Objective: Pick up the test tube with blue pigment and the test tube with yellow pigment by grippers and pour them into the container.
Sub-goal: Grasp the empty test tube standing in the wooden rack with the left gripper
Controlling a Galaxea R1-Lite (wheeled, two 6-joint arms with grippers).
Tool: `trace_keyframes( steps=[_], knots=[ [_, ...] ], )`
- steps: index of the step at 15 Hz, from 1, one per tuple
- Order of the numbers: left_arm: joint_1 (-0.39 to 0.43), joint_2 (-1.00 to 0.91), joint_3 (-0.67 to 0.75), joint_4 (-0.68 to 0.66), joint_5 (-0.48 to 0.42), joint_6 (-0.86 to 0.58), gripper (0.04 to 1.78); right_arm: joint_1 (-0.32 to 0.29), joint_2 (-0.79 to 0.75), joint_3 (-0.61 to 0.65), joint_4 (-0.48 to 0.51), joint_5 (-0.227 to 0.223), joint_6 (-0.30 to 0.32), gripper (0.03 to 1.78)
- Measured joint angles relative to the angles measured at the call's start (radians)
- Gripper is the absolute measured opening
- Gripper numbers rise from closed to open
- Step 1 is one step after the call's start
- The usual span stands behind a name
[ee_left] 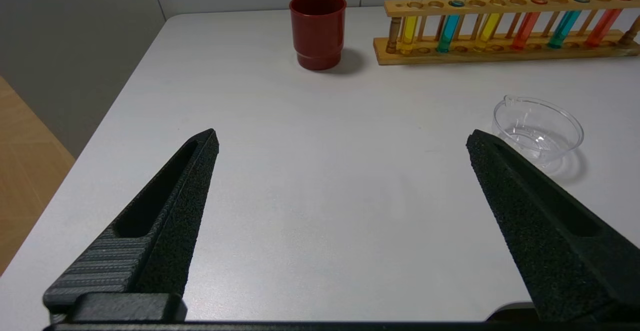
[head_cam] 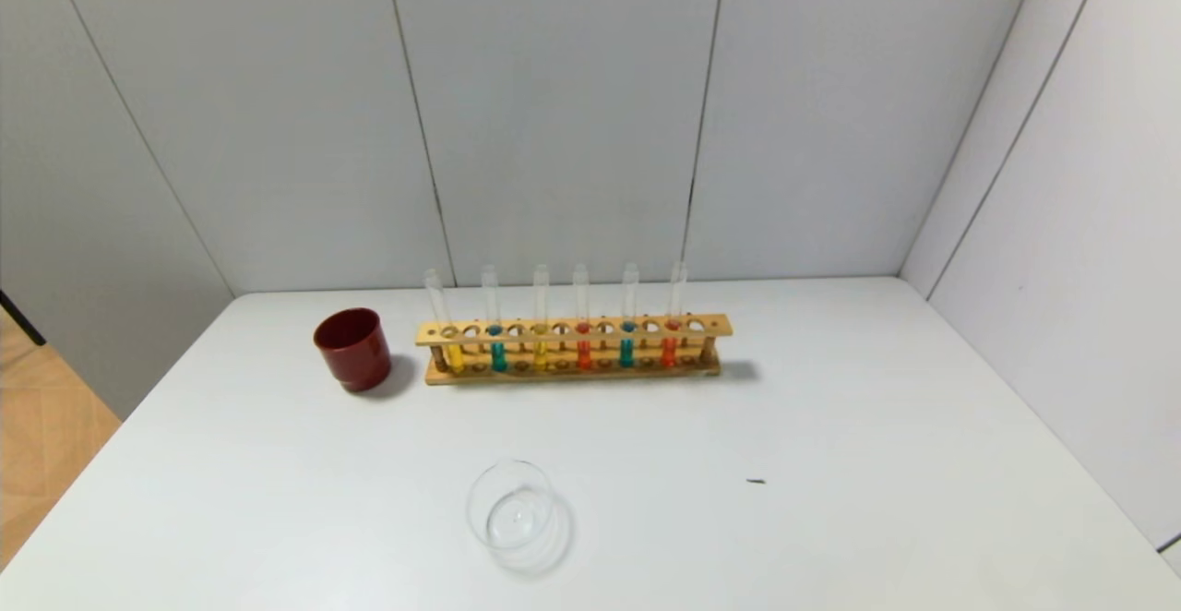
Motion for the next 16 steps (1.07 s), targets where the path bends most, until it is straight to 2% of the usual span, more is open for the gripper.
trace_keyframes(
  steps=[16],
  knots=[
    [0.000,0.000,0.000,0.004,0.003,0.024,1.75,0.000,0.000,0.000,0.000,0.000,0.000,1.71]
  ],
)
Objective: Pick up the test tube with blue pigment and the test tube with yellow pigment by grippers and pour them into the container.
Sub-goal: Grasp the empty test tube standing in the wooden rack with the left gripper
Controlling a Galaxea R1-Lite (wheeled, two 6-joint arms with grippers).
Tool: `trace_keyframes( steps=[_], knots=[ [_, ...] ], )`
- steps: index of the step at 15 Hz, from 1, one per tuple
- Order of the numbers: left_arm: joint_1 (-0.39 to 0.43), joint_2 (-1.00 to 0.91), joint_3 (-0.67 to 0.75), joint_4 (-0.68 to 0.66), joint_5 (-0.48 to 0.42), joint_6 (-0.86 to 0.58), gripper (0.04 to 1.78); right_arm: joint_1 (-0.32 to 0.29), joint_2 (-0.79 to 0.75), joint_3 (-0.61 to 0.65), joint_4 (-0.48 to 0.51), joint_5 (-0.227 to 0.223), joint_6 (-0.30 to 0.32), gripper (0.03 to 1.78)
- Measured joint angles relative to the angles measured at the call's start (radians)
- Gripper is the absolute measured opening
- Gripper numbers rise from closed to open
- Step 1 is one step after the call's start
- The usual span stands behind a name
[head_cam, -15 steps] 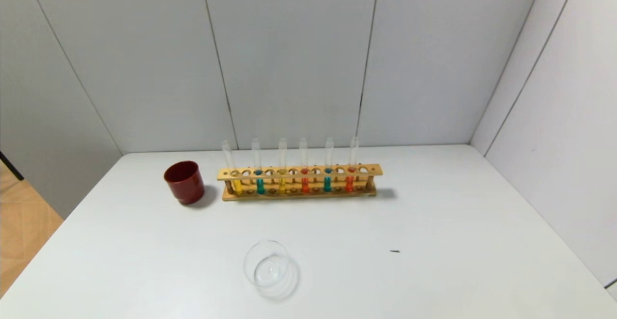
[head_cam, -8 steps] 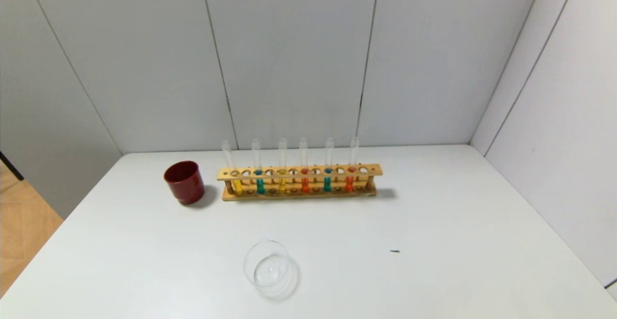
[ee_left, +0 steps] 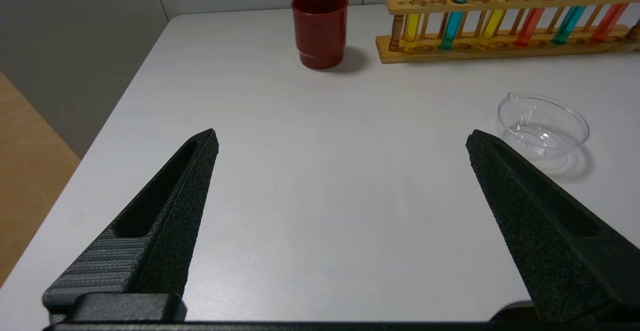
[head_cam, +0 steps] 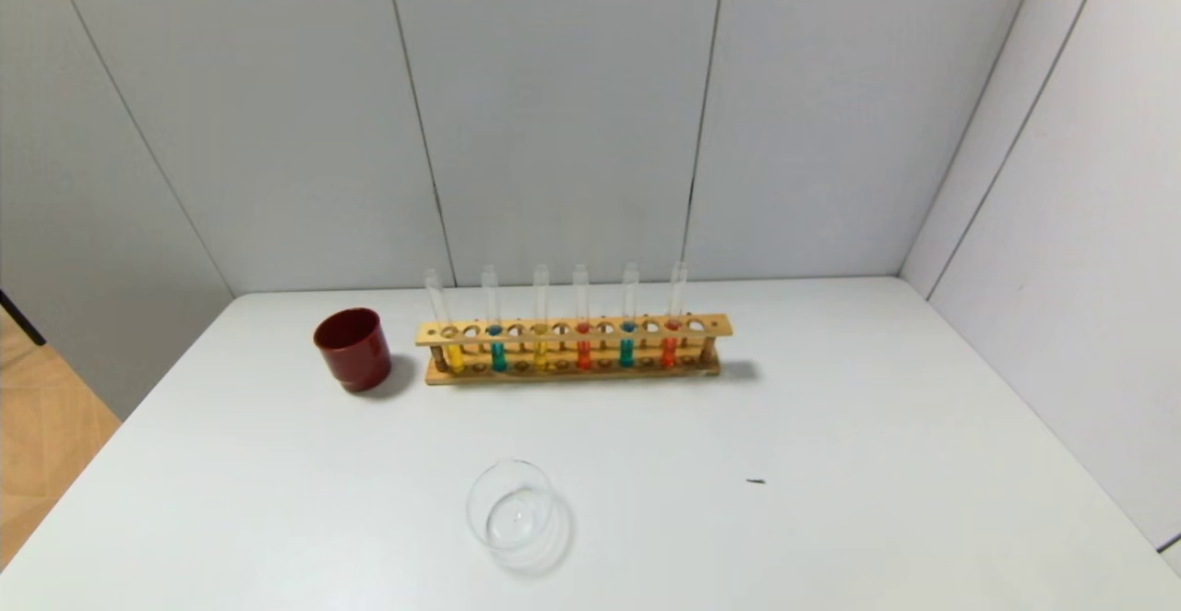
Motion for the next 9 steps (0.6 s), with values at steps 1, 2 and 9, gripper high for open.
trace_keyframes(
  steps=[1,2,9],
  knots=[
    [0.000,0.000,0.000,0.003,-0.003,0.027,1.75,0.000,0.000,0.000,0.000,0.000,0.000,1.71],
    [0.000,0.000,0.000,0.005,-0.006,0.051,1.75,0.000,0.000,0.000,0.000,0.000,0.000,1.71],
    [0.005,0.030,-0.160,0.114,-0.007,0.103,1.75,0.000,0.000,0.000,0.000,0.000,0.000,1.71]
  ],
)
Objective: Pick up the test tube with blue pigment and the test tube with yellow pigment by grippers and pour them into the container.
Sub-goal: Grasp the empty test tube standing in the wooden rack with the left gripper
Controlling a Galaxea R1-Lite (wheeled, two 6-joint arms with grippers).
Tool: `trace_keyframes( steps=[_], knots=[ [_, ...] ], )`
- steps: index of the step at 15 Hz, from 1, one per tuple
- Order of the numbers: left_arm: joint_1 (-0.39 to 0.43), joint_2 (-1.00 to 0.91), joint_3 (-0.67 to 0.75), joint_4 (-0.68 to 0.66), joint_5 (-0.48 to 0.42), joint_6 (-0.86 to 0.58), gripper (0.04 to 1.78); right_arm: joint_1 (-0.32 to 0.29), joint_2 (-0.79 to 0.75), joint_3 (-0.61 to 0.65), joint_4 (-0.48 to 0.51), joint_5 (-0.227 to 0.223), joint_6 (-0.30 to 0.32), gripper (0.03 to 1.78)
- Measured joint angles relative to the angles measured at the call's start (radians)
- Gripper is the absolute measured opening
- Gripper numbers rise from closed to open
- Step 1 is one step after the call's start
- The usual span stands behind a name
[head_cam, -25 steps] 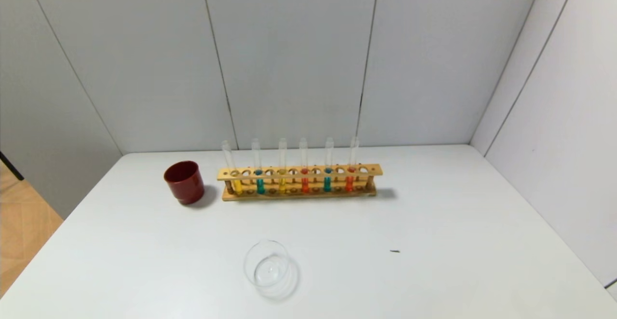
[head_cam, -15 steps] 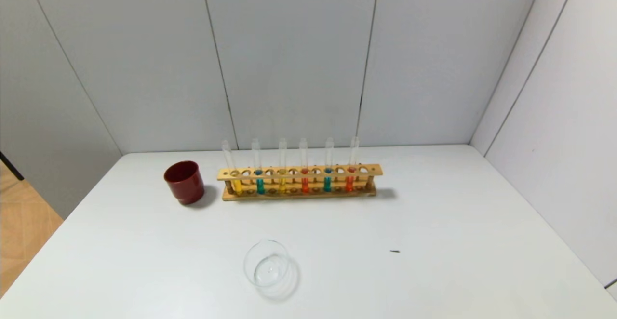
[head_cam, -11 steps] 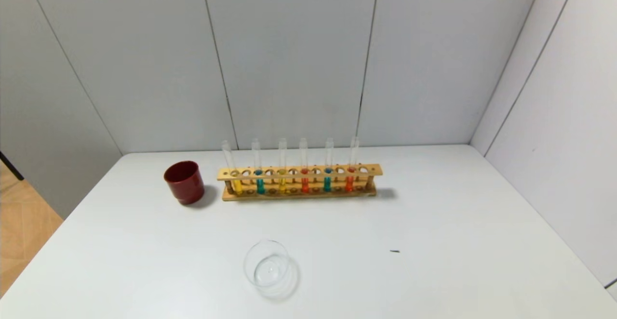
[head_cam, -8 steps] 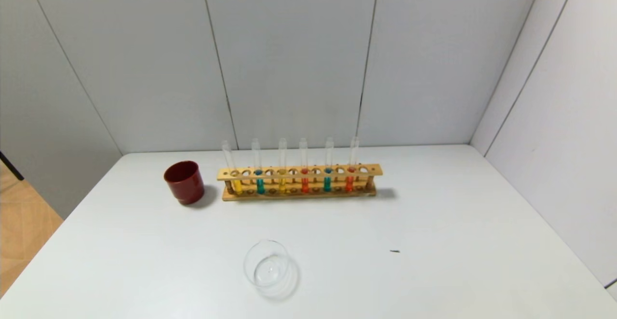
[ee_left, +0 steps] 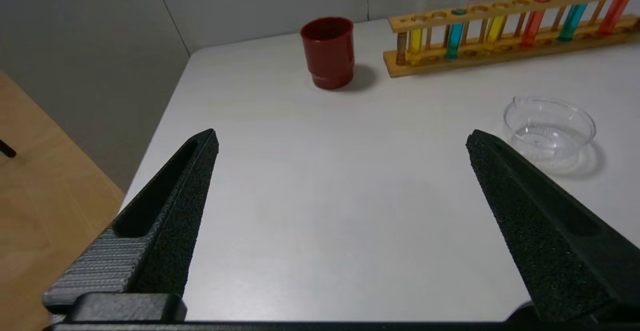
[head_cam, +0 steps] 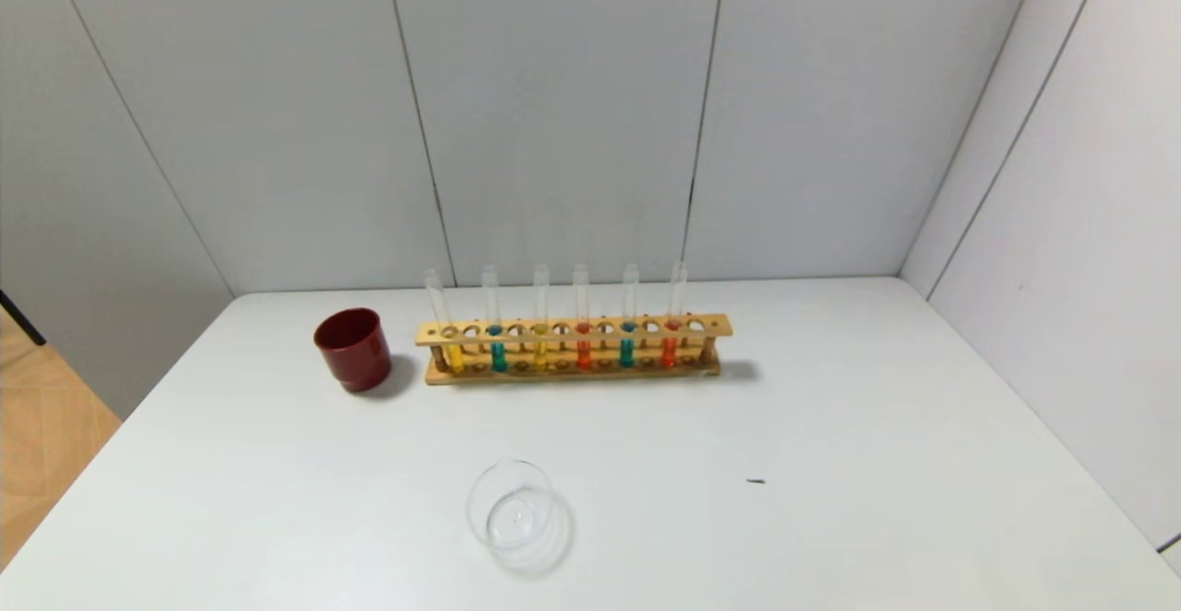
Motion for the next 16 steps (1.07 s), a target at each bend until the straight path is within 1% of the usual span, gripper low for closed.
trace_keyframes(
  steps=[2,5,8,11,14,16],
  knots=[
    [0.000,0.074,-0.091,0.018,0.006,0.010,1.75,0.000,0.000,0.000,0.000,0.000,0.000,1.71],
    [-0.002,0.255,-0.196,-0.055,0.006,0.037,1.75,0.000,0.000,0.000,0.000,0.000,0.000,1.71],
    [-0.003,0.499,-0.278,-0.187,0.010,0.064,1.75,0.000,0.000,0.000,0.000,0.000,0.000,1.71],
    [-0.006,0.747,-0.368,-0.351,0.007,0.069,1.75,0.000,0.000,0.000,0.000,0.000,0.000,1.71],
    [-0.040,0.970,-0.446,-0.511,0.002,0.027,1.75,0.000,0.000,0.000,0.000,0.000,0.000,1.71],
    [-0.067,1.111,-0.483,-0.588,0.002,0.002,1.75,0.000,0.000,0.000,0.000,0.000,0.000,1.71]
  ],
)
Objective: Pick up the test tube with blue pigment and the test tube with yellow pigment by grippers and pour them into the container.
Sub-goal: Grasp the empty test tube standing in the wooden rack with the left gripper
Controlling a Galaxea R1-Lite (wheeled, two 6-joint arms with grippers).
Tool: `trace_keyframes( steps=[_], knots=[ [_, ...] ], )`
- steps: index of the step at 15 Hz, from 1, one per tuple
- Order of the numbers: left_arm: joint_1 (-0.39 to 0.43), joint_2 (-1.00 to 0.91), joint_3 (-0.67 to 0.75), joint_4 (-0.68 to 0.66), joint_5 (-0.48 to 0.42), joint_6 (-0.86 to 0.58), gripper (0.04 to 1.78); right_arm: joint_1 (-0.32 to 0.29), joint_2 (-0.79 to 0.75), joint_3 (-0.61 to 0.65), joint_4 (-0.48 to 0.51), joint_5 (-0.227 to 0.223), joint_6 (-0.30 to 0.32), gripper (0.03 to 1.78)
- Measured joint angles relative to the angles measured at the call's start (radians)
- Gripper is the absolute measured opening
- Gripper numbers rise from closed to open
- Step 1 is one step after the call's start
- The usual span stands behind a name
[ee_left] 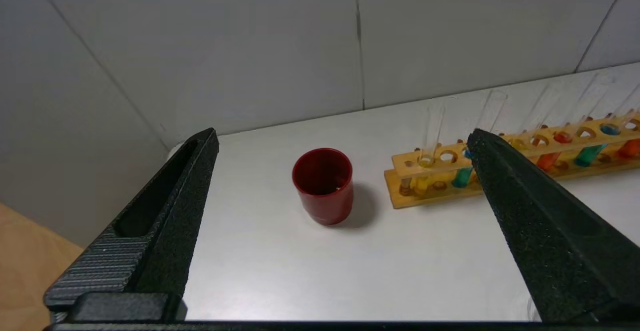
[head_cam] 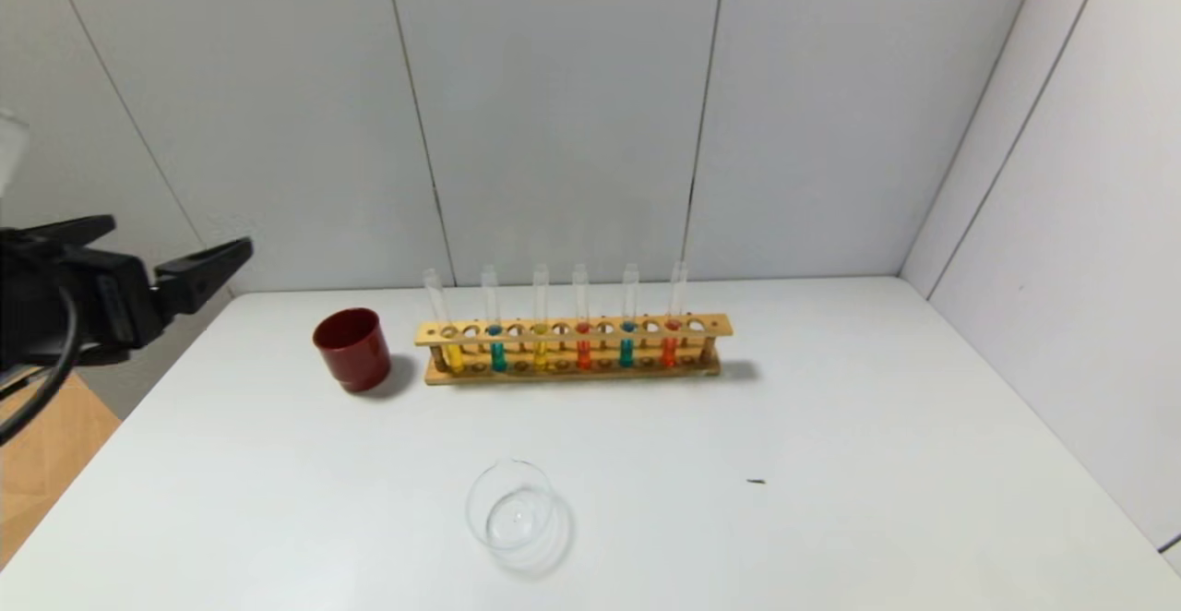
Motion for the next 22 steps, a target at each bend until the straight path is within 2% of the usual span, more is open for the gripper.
trace_keyframes(
  steps=[5,7,13,17,22],
  knots=[
    [-0.053,0.341,-0.054,-0.294,-0.006,-0.026,1.75,0.000,0.000,0.000,0.000,0.000,0.000,1.71],
    [-0.089,0.440,-0.065,-0.368,-0.003,-0.033,1.75,0.000,0.000,0.000,0.000,0.000,0.000,1.71],
    [-0.160,0.611,-0.084,-0.430,0.016,-0.069,1.75,0.000,0.000,0.000,0.000,0.000,0.000,1.71],
    [-0.175,0.699,-0.076,-0.538,0.045,-0.069,1.75,0.000,0.000,0.000,0.000,0.000,0.000,1.71],
    [-0.179,0.756,-0.064,-0.566,0.046,-0.115,1.75,0.000,0.000,0.000,0.000,0.000,0.000,1.71]
  ],
)
